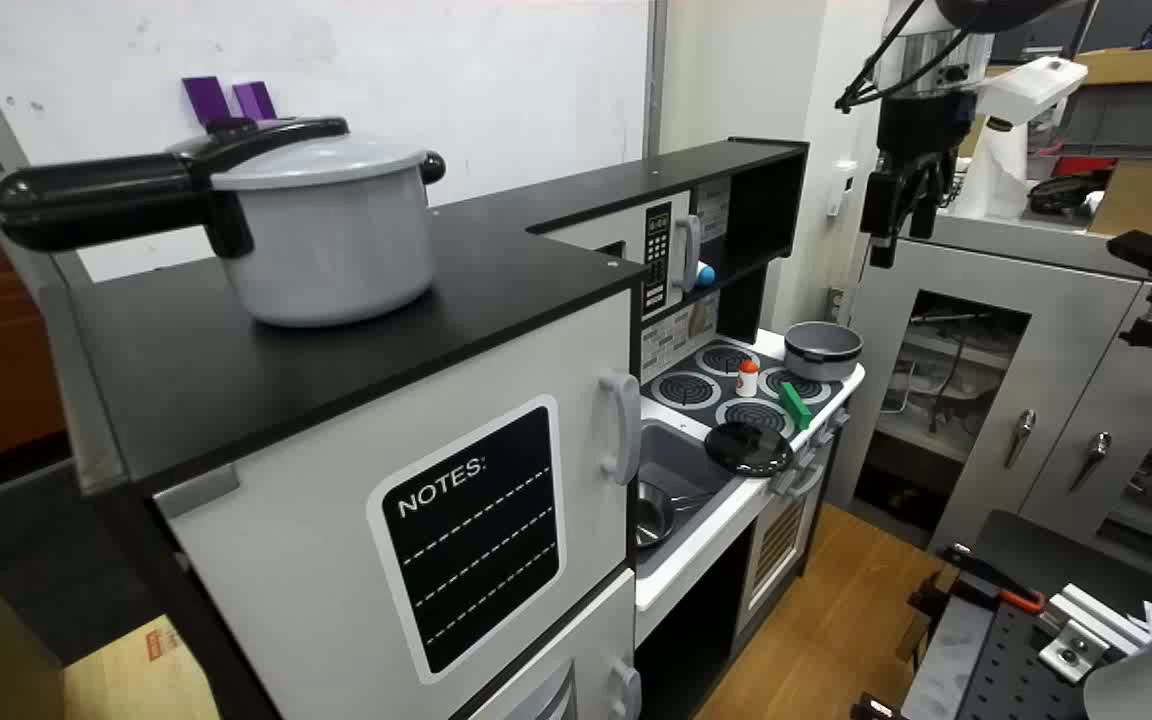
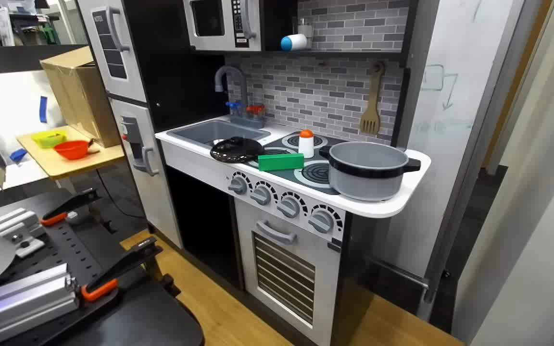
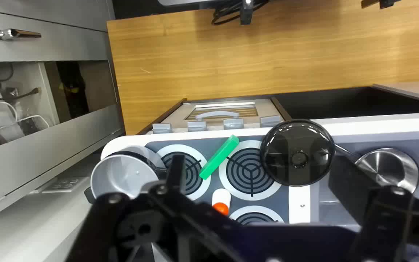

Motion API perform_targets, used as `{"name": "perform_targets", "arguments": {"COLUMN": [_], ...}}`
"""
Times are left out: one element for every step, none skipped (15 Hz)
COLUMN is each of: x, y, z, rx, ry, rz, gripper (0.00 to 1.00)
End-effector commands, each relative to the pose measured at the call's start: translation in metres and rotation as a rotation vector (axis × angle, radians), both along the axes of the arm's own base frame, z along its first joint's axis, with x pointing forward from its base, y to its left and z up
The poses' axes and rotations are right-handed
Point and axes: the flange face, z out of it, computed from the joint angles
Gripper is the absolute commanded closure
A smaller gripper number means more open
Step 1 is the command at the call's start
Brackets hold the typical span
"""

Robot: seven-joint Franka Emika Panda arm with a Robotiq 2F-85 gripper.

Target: Pick up the black lid and place it on the grey pot

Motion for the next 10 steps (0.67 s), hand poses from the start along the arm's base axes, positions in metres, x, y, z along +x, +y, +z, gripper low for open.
{"name": "perform_targets", "arguments": {"x": [0.000, 0.000, 0.000, 0.000, 0.000, 0.000, 0.003, 0.007, 0.010, 0.015], "y": [0.000, 0.000, 0.000, 0.000, 0.000, 0.000, 0.003, 0.006, 0.009, 0.011], "z": [0.001, 0.001, 0.001, 0.001, 0.001, 0.001, 0.000, -0.001, -0.002, -0.003], "rx": [0.000, 0.000, 0.000, 0.000, 0.000, 0.000, 0.001, -0.001, -0.002, 0.000], "ry": [0.000, 0.000, -0.001, -0.001, -0.001, -0.001, -0.011, -0.027, -0.043, -0.053], "rz": [0.000, 0.000, 0.000, 0.000, 0.000, 0.000, -0.011, -0.024, -0.032, -0.041], "gripper": [0.00, 0.00, 0.00, 0.00, 0.00, 0.00, 0.00, 0.00, 0.00, 0.00]}}
